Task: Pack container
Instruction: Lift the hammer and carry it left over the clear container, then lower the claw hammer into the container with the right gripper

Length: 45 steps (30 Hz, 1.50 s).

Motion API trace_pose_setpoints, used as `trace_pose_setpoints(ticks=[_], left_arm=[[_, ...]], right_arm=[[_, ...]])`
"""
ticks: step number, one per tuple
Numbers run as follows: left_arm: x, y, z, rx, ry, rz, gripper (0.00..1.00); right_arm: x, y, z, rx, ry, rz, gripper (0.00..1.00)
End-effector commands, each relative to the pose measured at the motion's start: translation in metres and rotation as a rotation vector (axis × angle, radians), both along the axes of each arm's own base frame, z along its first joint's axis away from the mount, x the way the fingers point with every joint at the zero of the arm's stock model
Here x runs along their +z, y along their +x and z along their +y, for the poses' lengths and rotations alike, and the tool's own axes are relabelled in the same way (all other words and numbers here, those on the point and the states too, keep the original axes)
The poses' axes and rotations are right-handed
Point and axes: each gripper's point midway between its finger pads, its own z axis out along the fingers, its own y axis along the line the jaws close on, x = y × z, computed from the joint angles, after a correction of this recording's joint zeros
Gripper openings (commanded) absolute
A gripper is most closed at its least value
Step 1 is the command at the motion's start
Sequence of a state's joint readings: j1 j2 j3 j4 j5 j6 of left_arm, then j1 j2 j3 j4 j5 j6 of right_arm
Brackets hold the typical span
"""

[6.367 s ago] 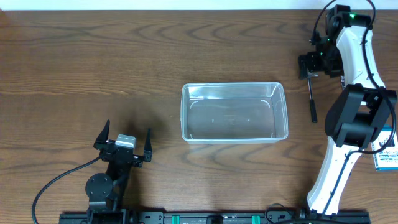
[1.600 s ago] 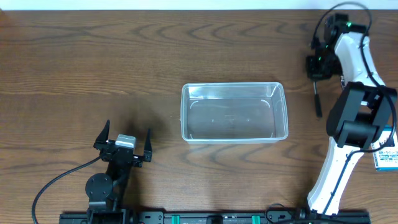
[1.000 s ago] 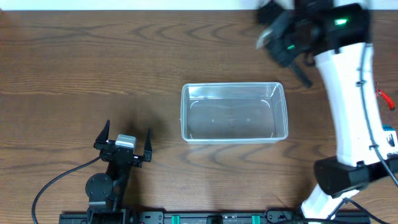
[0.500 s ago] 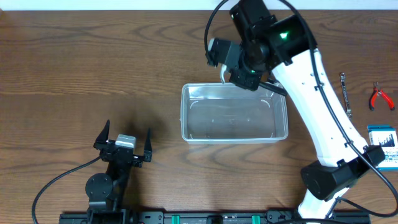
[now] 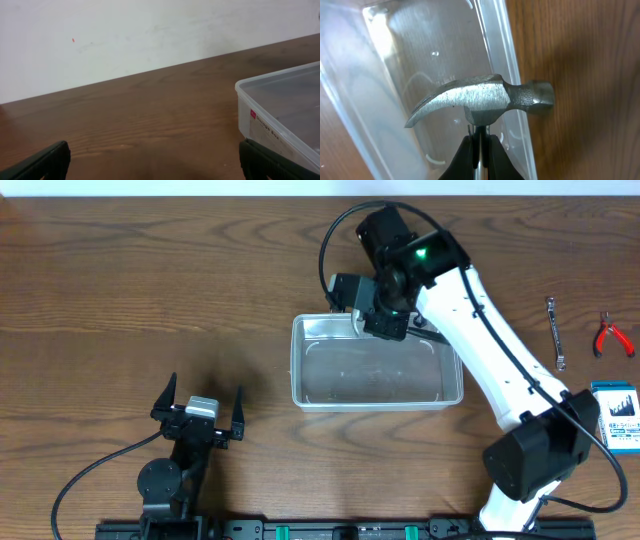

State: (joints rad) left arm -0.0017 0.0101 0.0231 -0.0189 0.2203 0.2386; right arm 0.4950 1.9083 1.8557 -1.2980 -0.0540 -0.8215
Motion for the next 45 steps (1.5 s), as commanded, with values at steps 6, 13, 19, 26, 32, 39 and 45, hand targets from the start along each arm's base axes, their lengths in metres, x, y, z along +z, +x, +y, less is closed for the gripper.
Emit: trace_pose_setpoints(ticks=[6,13,19,26,32,39,45], left_arm=[[-0.016,0.000,0.000,0.001,-0.005,0.046,0.98],[-0.016,0.000,0.000,0.001,-0.005,0.046,0.98],[-0.016,0.000,0.000,0.001,-0.005,0.046,0.98],[-0.016,0.000,0.000,0.001,-0.005,0.046,0.98],[-0.016,0.000,0.000,0.001,-0.005,0.046,0.98],[-0.016,0.000,0.000,0.001,-0.005,0.046,0.98],[-0.016,0.000,0.000,0.001,-0.005,0.046,0.98]], right_arm=[[-0.031,-0.008,0.008,0.031,0.039,0.056,0.01],[-0.048,-0.020,0.012,0.054,0.066,0.112,0.01],[-0.067,-0.030,0.006,0.104,0.041,0.142,0.01],[-0.084,-0.037,0.003,0.202,0.023,0.145,0.01],[-0.090,-0.042,0.000,0.306,0.008,0.145,0.01],[-0.090,-0.042,0.000,0.395,0.002,0.129,0.01],[-0.090,-0.044,0.004,0.397,0.024,0.136,0.01]])
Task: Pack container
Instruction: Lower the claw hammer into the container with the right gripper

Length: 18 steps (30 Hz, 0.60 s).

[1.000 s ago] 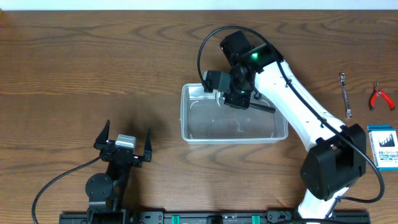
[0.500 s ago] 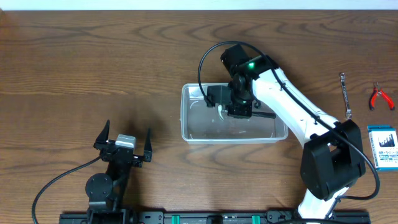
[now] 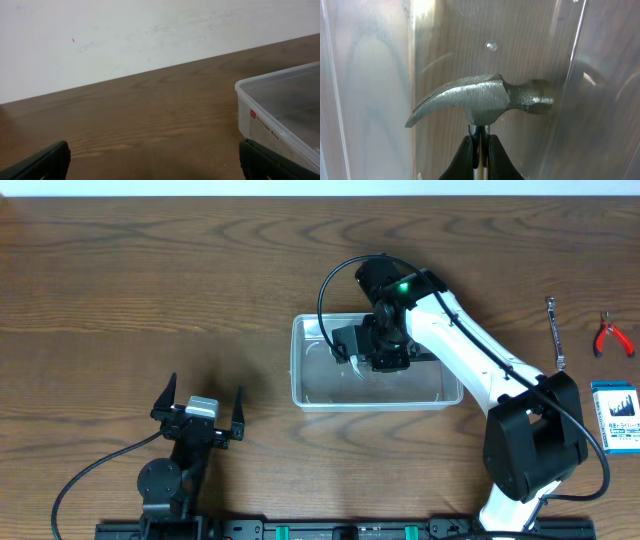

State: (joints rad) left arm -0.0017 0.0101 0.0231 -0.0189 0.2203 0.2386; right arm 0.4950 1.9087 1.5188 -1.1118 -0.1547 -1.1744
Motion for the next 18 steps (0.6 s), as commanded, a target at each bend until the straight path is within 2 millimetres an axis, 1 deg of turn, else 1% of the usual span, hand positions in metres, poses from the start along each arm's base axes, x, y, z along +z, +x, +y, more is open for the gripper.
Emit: trace_pose_setpoints(ticks=[1,15,18], left_arm=[[-0.016,0.000,0.000,0.001,-0.005,0.046,0.98],[-0.016,0.000,0.000,0.001,-0.005,0.046,0.98],[-0.016,0.000,0.000,0.001,-0.005,0.046,0.98]], right_arm=[[-0.002,-0.005,0.006,0.033,0.037,0.023,0.01],[-0.019,-0.007,0.006,0.029,0.050,0.022,0.02],[-0.025,-0.003,0.007,-0.012,0.060,0.008,0.04]])
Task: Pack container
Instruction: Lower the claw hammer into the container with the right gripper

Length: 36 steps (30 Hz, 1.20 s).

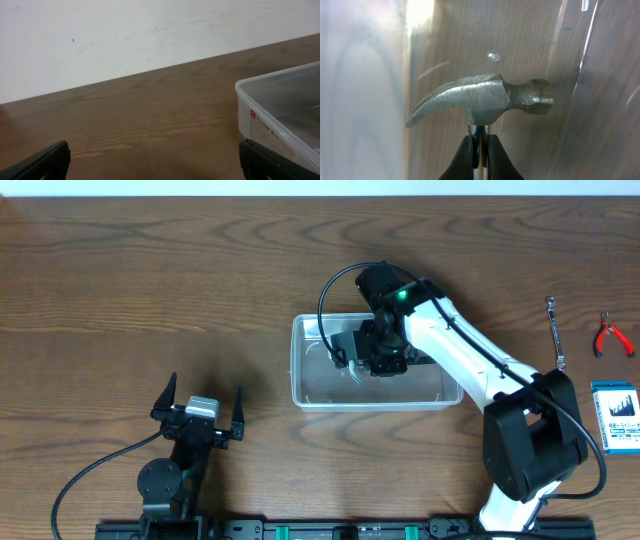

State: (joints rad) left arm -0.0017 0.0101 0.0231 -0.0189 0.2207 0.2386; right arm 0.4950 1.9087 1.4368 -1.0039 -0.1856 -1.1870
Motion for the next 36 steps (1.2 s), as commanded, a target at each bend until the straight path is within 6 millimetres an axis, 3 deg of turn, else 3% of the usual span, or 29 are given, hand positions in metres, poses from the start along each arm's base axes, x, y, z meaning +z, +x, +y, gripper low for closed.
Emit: trace_pose_setpoints(ticks=[1,6,26,36], left_arm=[[-0.016,0.000,0.000,0.001,-0.005,0.046,0.98],[-0.016,0.000,0.000,0.001,-0.005,0.046,0.98],[-0.016,0.000,0.000,0.001,-0.005,0.046,0.98],[-0.016,0.000,0.000,0.001,-0.005,0.046,0.98]], right_arm=[[-0.008,-0.001,0.003,-0.042,0.025,0.015,0.03],[-0.013,0.005,0.007,-0.097,0.047,-0.004,0.03],[-0.038,-0.001,0.005,-0.115,0.015,0.067,0.03],[-0.038,-0.001,0.005,-0.115,0.015,0.068,0.07]])
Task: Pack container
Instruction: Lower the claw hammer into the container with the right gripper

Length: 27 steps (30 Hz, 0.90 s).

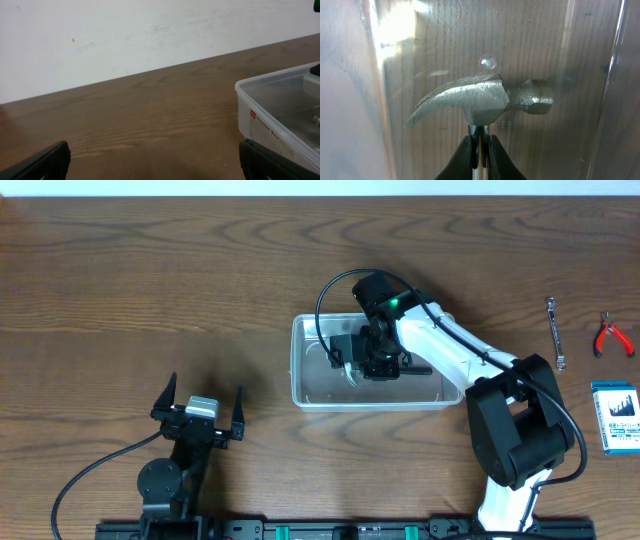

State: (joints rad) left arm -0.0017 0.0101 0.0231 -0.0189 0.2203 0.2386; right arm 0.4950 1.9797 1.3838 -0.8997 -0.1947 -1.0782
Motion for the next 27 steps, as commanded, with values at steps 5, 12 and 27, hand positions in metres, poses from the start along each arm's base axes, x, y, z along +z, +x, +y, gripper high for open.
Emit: trace_pose_setpoints(ticks=[5,12,27], left_arm=[[-0.0158,-0.0005,0.0003,0.001,-0.005,0.046,0.98],[-0.0158,-0.0005,0.0003,0.001,-0.005,0.046,0.98],[-0.0158,-0.0005,0.0003,0.001,-0.005,0.047,0.98]], right_arm=[[-0.0016,-0.0036,0.0016,-0.010,0.019,0.023,0.07],[-0.0019,-0.0040,0.0014,-0.010,0.018,0.024,0.06],[-0.0081,-0.0112,-0.0025,-0.010,0.007,0.046,0.06]])
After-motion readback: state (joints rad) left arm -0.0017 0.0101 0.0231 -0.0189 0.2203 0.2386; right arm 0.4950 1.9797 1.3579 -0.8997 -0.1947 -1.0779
